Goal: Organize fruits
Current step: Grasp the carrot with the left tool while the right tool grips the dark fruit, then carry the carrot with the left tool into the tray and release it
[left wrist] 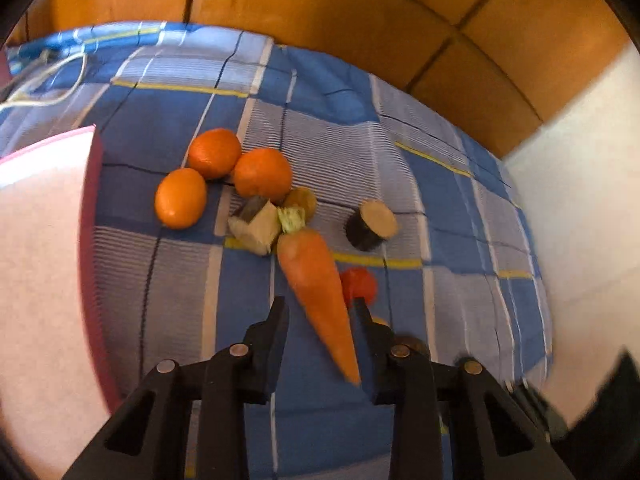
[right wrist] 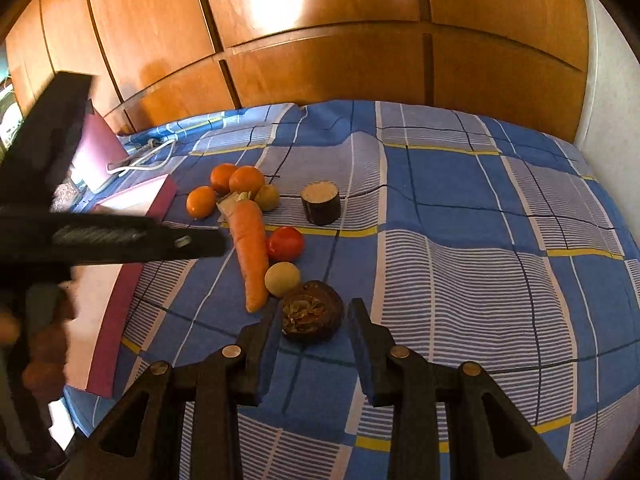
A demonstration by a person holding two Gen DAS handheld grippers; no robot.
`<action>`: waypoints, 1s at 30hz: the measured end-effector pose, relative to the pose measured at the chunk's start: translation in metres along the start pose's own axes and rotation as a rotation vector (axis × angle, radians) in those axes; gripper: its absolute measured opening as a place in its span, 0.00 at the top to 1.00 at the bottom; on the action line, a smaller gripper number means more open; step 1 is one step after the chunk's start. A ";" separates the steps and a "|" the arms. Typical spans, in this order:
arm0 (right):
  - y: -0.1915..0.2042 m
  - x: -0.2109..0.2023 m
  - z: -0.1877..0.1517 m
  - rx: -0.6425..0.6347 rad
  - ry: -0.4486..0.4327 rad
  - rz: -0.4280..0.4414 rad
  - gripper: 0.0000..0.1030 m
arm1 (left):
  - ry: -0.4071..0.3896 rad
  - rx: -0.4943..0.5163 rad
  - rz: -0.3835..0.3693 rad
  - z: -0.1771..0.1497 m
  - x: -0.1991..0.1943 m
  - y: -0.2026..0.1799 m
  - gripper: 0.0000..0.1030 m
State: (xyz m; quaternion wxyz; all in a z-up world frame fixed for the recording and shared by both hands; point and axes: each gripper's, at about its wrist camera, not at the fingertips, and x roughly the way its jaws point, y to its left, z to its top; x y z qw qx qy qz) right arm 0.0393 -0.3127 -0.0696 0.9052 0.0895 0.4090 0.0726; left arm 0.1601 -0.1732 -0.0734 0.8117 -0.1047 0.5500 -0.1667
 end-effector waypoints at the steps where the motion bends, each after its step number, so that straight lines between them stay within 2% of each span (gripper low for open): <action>1: 0.000 0.000 0.000 -0.001 -0.002 0.000 0.67 | 0.010 -0.026 0.013 0.004 0.006 0.003 0.69; 3: -0.002 -0.001 0.000 -0.005 -0.009 0.005 0.67 | 0.023 -0.069 -0.004 0.009 0.014 0.005 0.67; 6: -0.006 0.000 0.000 0.000 -0.008 0.015 0.67 | 0.008 -0.088 0.028 0.014 0.021 0.002 0.55; 7: -0.007 0.001 0.000 0.003 -0.008 0.019 0.67 | 0.004 -0.091 0.037 0.016 0.024 0.001 0.55; 8: -0.008 0.002 0.000 0.006 -0.009 0.020 0.67 | 0.003 -0.096 0.043 0.017 0.027 0.001 0.55; 12: -0.012 0.005 -0.002 0.015 -0.001 0.031 0.67 | -0.018 -0.095 0.024 0.017 0.033 0.003 0.67; 15: -0.014 0.009 -0.002 0.023 0.010 0.044 0.67 | -0.024 -0.070 0.017 0.016 0.030 0.005 0.68; 19: -0.015 0.009 -0.002 0.027 0.007 0.057 0.67 | -0.051 0.015 0.021 0.007 0.013 0.003 0.68; 23: -0.014 0.014 0.001 0.033 0.023 0.089 0.67 | -0.041 0.058 0.002 -0.006 -0.002 0.007 0.68; 27: -0.008 0.021 0.004 0.011 0.039 0.075 0.59 | -0.050 0.097 -0.003 -0.019 -0.015 0.009 0.68; 30: -0.003 0.031 0.005 -0.026 0.064 0.049 0.58 | -0.066 0.111 -0.022 -0.026 -0.027 0.012 0.68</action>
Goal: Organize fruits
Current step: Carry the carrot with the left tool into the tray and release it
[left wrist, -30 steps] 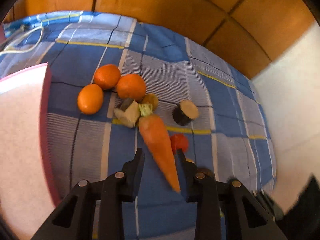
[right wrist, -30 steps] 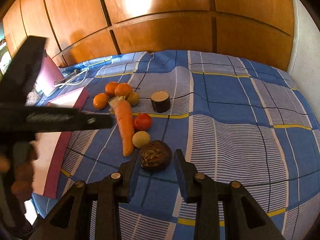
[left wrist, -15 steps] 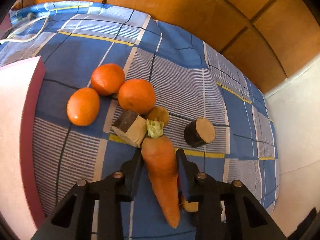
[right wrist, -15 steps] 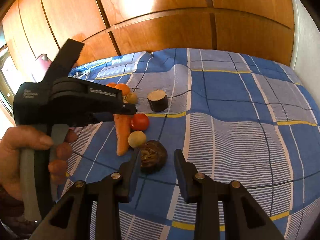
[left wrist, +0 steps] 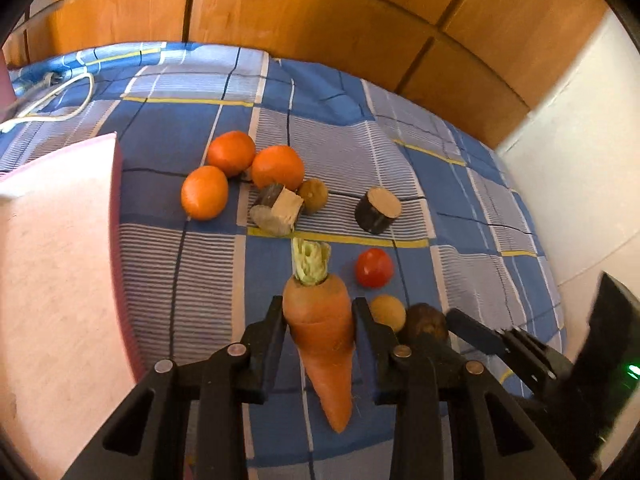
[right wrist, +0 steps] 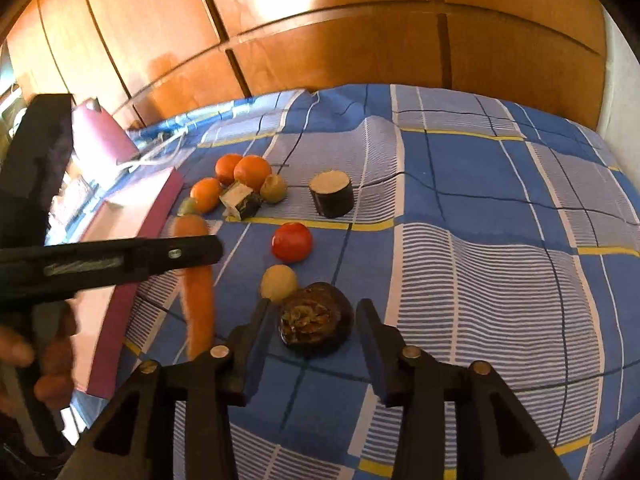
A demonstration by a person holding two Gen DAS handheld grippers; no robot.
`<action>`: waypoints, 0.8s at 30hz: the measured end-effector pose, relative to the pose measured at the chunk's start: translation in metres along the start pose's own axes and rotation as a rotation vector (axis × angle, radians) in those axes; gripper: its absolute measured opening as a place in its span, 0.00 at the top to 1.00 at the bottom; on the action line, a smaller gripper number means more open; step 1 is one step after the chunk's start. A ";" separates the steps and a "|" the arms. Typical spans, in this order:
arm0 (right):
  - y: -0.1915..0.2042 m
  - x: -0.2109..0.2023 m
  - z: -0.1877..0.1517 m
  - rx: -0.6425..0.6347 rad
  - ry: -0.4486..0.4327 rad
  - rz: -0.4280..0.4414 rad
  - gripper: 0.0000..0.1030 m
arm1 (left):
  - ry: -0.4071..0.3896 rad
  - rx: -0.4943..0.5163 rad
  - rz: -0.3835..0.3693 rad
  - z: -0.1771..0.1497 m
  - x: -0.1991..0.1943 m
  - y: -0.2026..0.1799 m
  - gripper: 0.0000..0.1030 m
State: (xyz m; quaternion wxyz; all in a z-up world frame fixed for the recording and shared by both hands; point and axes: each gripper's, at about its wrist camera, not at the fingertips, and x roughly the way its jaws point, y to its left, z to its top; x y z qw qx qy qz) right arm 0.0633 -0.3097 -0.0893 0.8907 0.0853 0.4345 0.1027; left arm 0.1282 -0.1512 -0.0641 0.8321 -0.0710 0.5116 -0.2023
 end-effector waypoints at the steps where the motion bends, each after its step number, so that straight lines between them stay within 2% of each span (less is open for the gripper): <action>1: 0.002 0.003 0.000 -0.012 0.007 -0.008 0.58 | -0.005 0.001 -0.005 -0.001 -0.004 0.001 0.68; 9: 0.015 0.012 -0.002 -0.079 0.021 -0.062 0.59 | -0.063 -0.015 -0.017 -0.007 -0.051 0.026 0.69; 11: 0.019 0.017 -0.004 -0.090 0.044 -0.049 0.64 | -0.081 -0.027 0.002 -0.009 -0.068 0.040 0.70; 12: 0.021 0.021 -0.005 -0.104 0.055 -0.084 0.72 | -0.087 -0.035 0.011 -0.009 -0.076 0.048 0.70; 13: 0.024 0.021 -0.006 -0.125 0.040 -0.114 0.75 | -0.095 -0.045 0.023 -0.010 -0.084 0.057 0.70; 15: 0.024 0.021 -0.005 -0.113 0.042 -0.122 0.75 | -0.112 -0.074 0.051 -0.011 -0.098 0.075 0.69; 17: 0.023 0.021 -0.004 -0.101 0.046 -0.120 0.76 | -0.118 -0.144 0.001 -0.011 -0.109 0.098 0.69; 20: 0.022 0.021 -0.004 -0.109 0.051 -0.124 0.76 | -0.145 -0.225 -0.021 -0.012 -0.123 0.123 0.70; 24: 0.021 0.021 -0.002 -0.073 0.051 -0.110 0.75 | -0.193 -0.247 0.047 -0.011 -0.138 0.149 0.70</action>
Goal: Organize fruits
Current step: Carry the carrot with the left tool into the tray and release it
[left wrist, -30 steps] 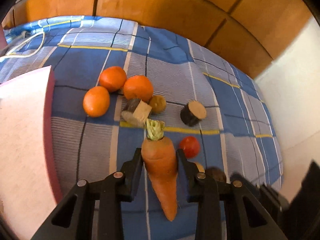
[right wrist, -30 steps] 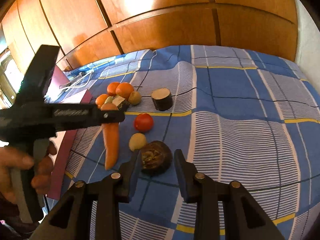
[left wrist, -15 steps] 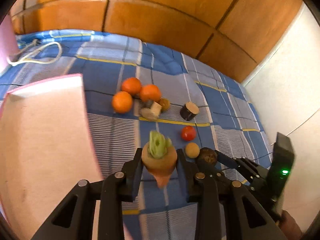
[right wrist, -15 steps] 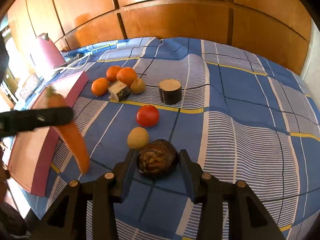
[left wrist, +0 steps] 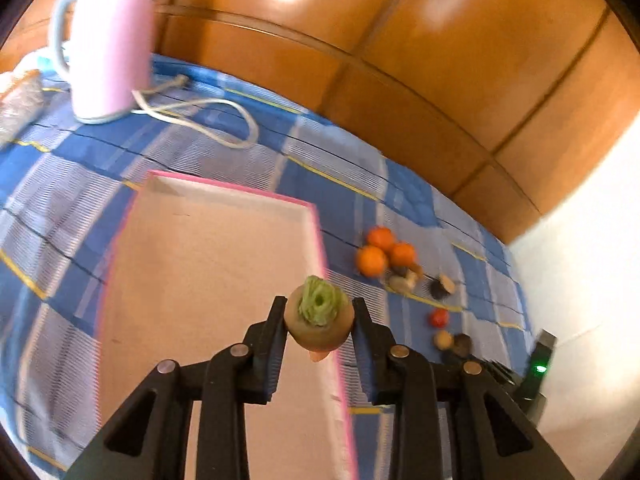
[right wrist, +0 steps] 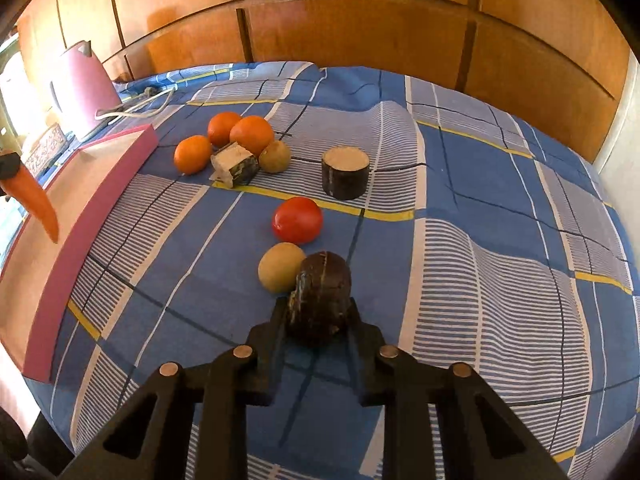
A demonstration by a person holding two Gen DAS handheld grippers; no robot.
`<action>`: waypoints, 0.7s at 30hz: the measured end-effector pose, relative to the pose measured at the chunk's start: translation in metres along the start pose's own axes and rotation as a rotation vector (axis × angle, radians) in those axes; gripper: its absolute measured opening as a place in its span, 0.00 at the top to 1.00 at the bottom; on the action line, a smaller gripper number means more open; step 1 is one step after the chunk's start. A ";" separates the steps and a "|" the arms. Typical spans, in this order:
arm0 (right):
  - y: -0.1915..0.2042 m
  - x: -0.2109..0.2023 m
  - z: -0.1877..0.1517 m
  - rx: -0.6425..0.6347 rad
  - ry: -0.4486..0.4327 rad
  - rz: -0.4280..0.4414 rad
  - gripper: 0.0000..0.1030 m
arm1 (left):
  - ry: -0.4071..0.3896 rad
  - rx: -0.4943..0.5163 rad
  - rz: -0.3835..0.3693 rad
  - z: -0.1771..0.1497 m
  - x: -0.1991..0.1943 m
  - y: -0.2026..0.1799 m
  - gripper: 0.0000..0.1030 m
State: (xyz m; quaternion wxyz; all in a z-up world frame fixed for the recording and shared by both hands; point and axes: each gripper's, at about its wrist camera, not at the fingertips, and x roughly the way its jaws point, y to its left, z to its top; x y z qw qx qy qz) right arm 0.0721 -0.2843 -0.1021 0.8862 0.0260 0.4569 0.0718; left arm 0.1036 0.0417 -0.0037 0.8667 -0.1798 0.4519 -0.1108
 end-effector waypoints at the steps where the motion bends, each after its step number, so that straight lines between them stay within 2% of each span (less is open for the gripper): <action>1: -0.003 0.000 0.001 0.023 0.000 0.014 0.75 | 0.003 0.005 0.020 0.004 0.001 0.004 0.69; 2: -0.005 0.000 0.001 0.043 0.000 0.024 0.75 | 0.001 0.015 0.054 0.007 0.003 0.010 0.69; 3: -0.008 0.000 0.002 0.070 0.000 0.038 0.74 | -0.013 0.013 0.108 0.009 0.005 0.017 0.65; 4: -0.010 0.000 0.002 0.088 0.000 0.045 0.73 | -0.017 0.002 0.151 0.011 0.007 0.023 0.51; 7: -0.013 -0.002 0.002 0.121 0.000 0.050 0.73 | -0.044 -0.053 0.168 0.010 0.001 0.037 0.40; 10: -0.015 -0.003 0.002 0.146 0.000 0.061 0.73 | -0.082 -0.051 0.219 0.002 -0.009 0.039 0.38; 15: -0.022 -0.002 0.005 0.194 0.000 0.063 0.71 | -0.125 0.006 0.246 -0.018 -0.026 0.029 0.38; 21: -0.026 0.003 0.012 0.220 -0.008 0.042 0.69 | -0.098 0.097 0.237 -0.036 -0.025 0.005 0.38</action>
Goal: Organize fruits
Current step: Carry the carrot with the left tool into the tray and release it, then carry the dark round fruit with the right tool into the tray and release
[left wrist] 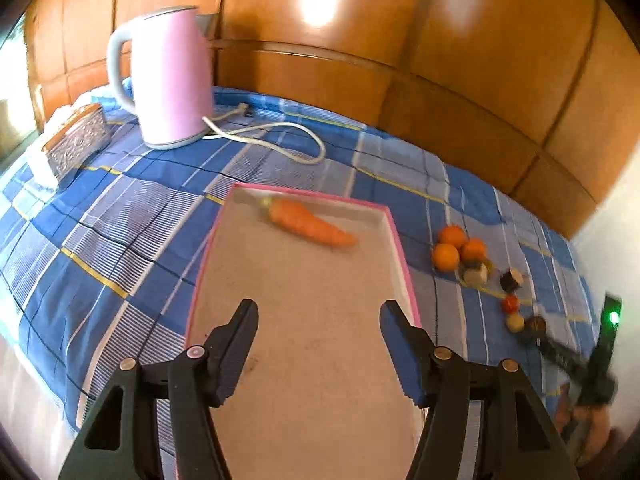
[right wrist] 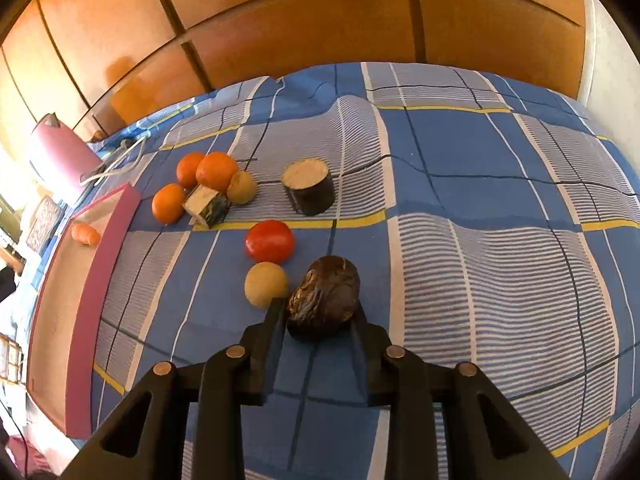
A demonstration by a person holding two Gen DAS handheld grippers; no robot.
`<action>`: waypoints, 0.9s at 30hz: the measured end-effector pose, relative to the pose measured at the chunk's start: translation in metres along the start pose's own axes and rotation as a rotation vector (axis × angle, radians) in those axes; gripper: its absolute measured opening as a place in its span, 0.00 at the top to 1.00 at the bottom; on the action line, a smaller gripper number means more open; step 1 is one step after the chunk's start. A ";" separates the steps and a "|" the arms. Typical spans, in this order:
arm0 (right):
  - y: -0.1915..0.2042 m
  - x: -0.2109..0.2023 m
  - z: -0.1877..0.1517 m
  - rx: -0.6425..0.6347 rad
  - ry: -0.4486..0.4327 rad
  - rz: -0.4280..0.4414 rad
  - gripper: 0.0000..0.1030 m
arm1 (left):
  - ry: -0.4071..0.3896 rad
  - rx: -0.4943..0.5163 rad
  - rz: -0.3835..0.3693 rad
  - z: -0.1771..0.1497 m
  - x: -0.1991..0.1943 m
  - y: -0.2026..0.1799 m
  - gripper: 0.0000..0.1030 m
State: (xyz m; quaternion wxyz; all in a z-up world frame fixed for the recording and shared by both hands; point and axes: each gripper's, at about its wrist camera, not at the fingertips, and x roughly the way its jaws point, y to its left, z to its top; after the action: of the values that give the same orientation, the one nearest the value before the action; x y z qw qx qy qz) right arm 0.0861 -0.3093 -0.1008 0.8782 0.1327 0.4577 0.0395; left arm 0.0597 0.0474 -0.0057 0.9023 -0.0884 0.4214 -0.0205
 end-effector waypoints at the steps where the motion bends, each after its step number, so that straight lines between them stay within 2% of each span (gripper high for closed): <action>1: 0.000 0.001 0.001 -0.001 -0.001 -0.006 0.68 | -0.002 0.025 0.002 -0.002 -0.002 -0.006 0.38; 4: 0.000 0.004 0.006 0.008 -0.007 -0.020 0.67 | -0.022 0.087 0.008 -0.011 -0.008 -0.020 0.38; 8: 0.000 0.000 0.006 0.002 -0.021 -0.029 0.70 | -0.025 0.121 -0.008 -0.022 -0.012 -0.033 0.38; 15: 0.015 -0.016 -0.005 -0.067 -0.024 -0.026 0.71 | -0.013 0.121 0.000 -0.032 -0.009 -0.033 0.38; 22: 0.058 -0.041 -0.012 -0.178 -0.011 0.080 0.71 | -0.030 0.068 0.012 -0.034 -0.015 -0.016 0.38; 27: 0.113 -0.045 -0.018 -0.314 0.022 0.175 0.71 | -0.047 0.027 0.047 -0.034 -0.021 -0.002 0.34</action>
State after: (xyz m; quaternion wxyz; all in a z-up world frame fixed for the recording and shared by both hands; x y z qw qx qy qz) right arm 0.0510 -0.2059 -0.0446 0.8764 0.0329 0.4420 0.1884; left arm 0.0202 0.0435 -0.0108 0.9134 -0.0665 0.4016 -0.0028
